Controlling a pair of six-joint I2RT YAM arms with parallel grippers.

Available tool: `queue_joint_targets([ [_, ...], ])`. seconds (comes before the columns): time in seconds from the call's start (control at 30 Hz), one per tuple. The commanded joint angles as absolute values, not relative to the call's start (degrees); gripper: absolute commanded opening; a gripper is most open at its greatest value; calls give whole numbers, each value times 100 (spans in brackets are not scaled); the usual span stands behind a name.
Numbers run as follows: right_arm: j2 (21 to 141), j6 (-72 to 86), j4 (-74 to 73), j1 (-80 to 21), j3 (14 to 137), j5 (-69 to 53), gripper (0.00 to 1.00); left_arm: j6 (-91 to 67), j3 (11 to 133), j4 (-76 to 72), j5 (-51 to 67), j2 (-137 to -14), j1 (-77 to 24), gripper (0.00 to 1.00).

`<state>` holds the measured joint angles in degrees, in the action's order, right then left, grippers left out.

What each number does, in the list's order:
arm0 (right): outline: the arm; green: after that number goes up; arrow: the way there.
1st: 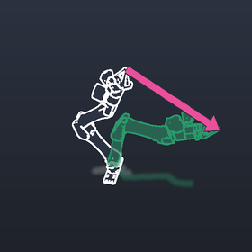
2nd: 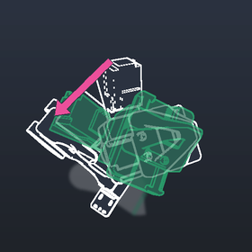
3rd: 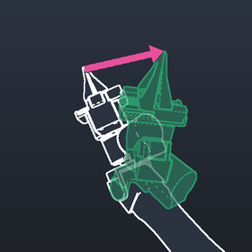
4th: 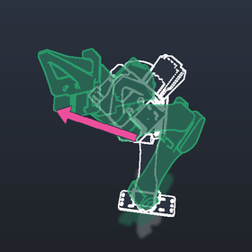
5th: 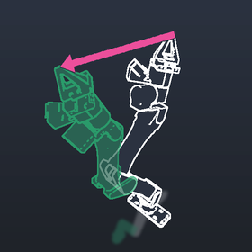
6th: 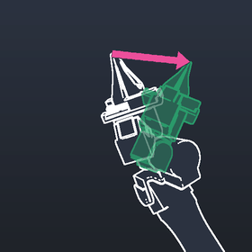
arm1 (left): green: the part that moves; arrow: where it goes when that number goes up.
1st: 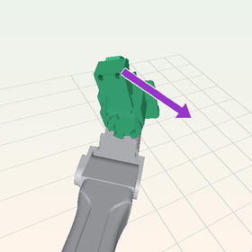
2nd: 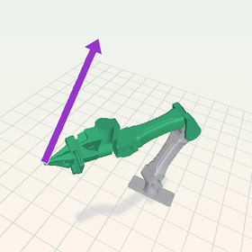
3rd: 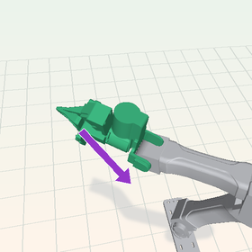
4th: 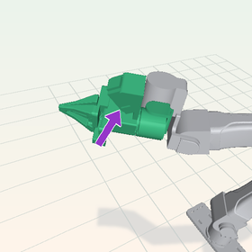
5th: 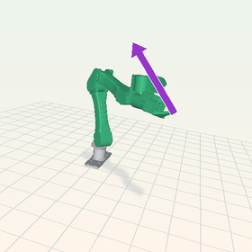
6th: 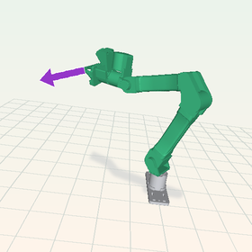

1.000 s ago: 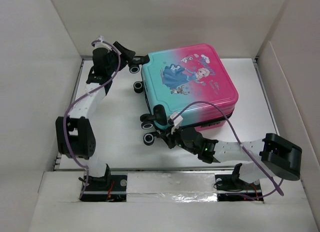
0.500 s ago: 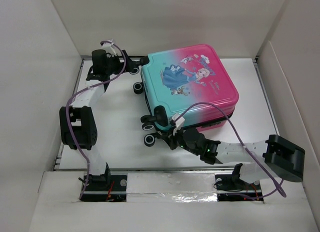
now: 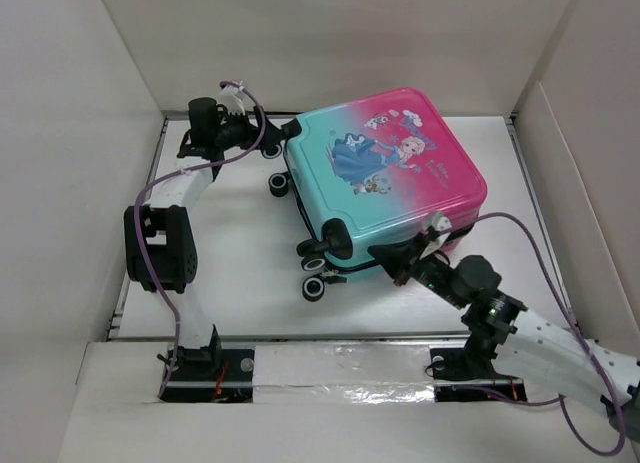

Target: Pack the luggage

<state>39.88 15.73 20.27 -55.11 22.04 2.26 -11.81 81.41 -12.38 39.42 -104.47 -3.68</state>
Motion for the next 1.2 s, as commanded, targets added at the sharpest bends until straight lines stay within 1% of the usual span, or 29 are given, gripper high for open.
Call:
queue_joint_targets([
  [0.0, 3229, 1363, 1170, -4941, 2311, -147, 0, -1081, 8104, -1459, 4816, -10354, -702, 74],
  [0.03, 3086, 1336, 1065, -4783, 2303, -254, 0, -1064, 8095, -1424, 4869, -10319, -703, 74],
  [0.1, 2893, 1310, 836, -4345, 2329, -595, 0, -967, 8095, -1205, 4887, -10214, -887, 70],
  [0.17, 2883, 1301, 617, -4141, 2320, -738, 0, -827, 8121, -1012, 4791, -10169, -957, 68],
  [0.33, 2586, 1599, 141, -3763, 2119, -317, 0, -817, 8183, -914, 4711, -10257, -958, 63],
  [0.4, 2357, 1687, -235, -3709, 2057, -36, 3, -756, 8174, -853, 4658, -10292, -958, 60],
  [0.43, 2242, 1748, -350, -3622, 2039, 26, 7, -730, 8174, -826, 4597, -10309, -958, 57],
  [0.47, 2015, 1775, -586, -3534, 2030, 226, 10, -712, 8165, -817, 4588, -10336, -958, 51],
  [0.5, 1917, 1828, -745, -3533, 2039, 516, 20, -712, 8156, -826, 4588, -10345, -958, 47],
  [0.53, 1812, 1950, -912, -3455, 2030, 666, 27, -712, 8148, -817, 4597, -10362, -958, 42],
  [0.57, 1619, 2021, -1132, -3376, 2004, 816, 32, -729, 8139, -835, 4588, -10371, -958, 30],
  [0.6, 1548, 2039, -1169, -3375, 1978, 922, 36, -756, 8121, -861, 4588, -10388, -958, 24],
  [0.63, 1512, 2065, -1178, -3305, 1899, 932, 37, -817, 8086, -887, 4562, -10389, -958, 19],
  [0.67, 1520, 2065, -1099, -3252, 1881, 923, 38, -870, 8086, -905, 4475, -10397, -958, 6],
  [0.7, 1686, 2065, -1020, -3252, 1863, 905, 39, -931, 8086, -905, 4361, -10397, -958, 0],
  [0.77, 2037, 1961, -487, -3103, 1907, 739, 38, -1212, 7920, -1149, 4105, -10363, -958, 0],
  [0.8, 2596, 1882, -283, -2937, 1968, 416, 39, -1352, 7806, -1308, 3991, -10267, -958, 0],
  [0.83, 2915, 1681, -99, -2822, 2073, 230, 39, -1528, 7465, -1527, 3773, -10196, -958, 0],
  [0.87, 3231, 1557, 338, -2708, 2187, 55, 37, -1877, 7271, -1947, 3666, -10100, -958, 0],
  [0.9, 3521, 1460, 525, -2463, 2432, -426, 36, -2081, 7086, -2151, 3508, -9907, -958, 0],
  [0.93, 4020, 1268, 762, -2339, 2530, -648, 34, -2283, 6614, -2423, 3289, -9783, -958, 0],
  [0.97, 4234, 1196, 1208, -2207, 2618, -842, 34, -2720, 6340, -2991, 3209, -9513, -958, 0],
  [1.0, 4436, 1187, 1369, -2067, 2802, -1157, 32, -2925, 6067, -3232, 3121, -9344, -958, 0],
  [1.03, 4604, 1143, 1519, -1787, 2899, -1308, 31, -3101, 5525, -3478, 2911, -9204, -958, 0],
  [1.07, 4910, 1151, 1929, -1645, 2979, -1501, 31, -3259, 5259, -3881, 2813, -8880, -958, 0],
  [1.1, 5087, 1169, 2160, -1513, 3049, -1973, 30, -3522, 5021, -4007, 2699, -8729, -958, 0],
  [1.17, 5700, 1117, 2303, -1257, 3461, -2432, 30, -3743, 4388, -4374, 2514, -8326, -958, 0],
])
